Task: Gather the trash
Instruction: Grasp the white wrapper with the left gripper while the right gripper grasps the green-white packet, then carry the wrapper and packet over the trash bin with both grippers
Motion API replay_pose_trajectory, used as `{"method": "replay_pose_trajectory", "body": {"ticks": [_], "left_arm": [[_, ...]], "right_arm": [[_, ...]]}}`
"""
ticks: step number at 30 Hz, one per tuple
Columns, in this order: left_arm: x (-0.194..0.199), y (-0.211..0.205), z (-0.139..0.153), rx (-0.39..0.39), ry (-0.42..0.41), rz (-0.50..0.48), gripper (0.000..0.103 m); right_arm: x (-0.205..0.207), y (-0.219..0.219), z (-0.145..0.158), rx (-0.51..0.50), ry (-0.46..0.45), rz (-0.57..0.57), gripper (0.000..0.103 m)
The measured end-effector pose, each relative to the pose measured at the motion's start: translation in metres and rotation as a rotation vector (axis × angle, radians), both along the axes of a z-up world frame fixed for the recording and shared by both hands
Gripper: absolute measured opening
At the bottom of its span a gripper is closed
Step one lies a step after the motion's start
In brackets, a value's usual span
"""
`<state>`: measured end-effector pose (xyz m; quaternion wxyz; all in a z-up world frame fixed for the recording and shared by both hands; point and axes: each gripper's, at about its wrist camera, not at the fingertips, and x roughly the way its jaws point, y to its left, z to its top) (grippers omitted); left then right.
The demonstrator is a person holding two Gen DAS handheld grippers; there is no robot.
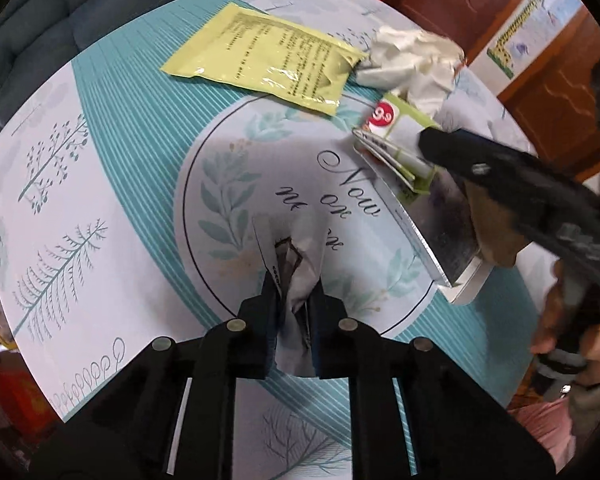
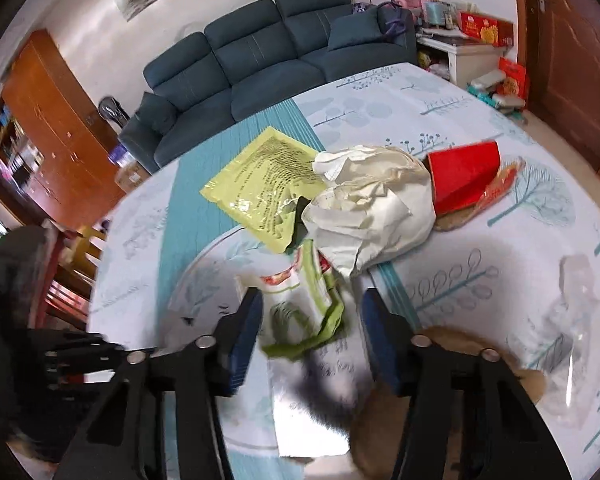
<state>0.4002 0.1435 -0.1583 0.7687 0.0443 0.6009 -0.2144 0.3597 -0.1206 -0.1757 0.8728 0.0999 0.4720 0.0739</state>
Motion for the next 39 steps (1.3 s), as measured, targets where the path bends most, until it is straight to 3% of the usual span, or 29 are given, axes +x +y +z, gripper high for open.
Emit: {"method": "replay_pose_trajectory", "body": {"ticks": [2, 5, 13, 17, 24, 29, 39], "left_arm": [[-0.001, 0.005, 0.005, -0.008, -0.002, 0.008, 0.011], [-0.003, 0.008, 0.01, -0.011, -0.008, 0.019, 0.011], [-0.027, 0.021, 0.037, -0.029, -0.027, 0.031, 0.011], [-0.047, 0.015, 0.06, -0.051, -0.048, 0.012, 0.011], [-0.107, -0.009, 0.105, -0.106, -0.086, -0.064, 0.011], [-0.161, -0.042, 0.127, -0.13, -0.099, -0.149, 0.011], [-0.269, -0.121, 0.135, -0.182, -0.132, -0.271, 0.011]], "right_arm": [[0.004, 0.005, -0.003, -0.006, -0.001, 0.019, 0.023], [0.002, 0.012, -0.002, -0.021, -0.017, 0.04, 0.008], [-0.042, 0.011, 0.032, 0.056, -0.094, 0.071, 0.006], [-0.085, -0.002, 0.06, 0.105, -0.141, 0.055, 0.006], [-0.193, -0.043, 0.101, 0.157, -0.219, -0.024, 0.006], [-0.274, -0.082, 0.109, 0.175, -0.23, -0.121, 0.006], [-0.42, -0.138, 0.097, 0.154, -0.232, -0.292, 0.006]]}}
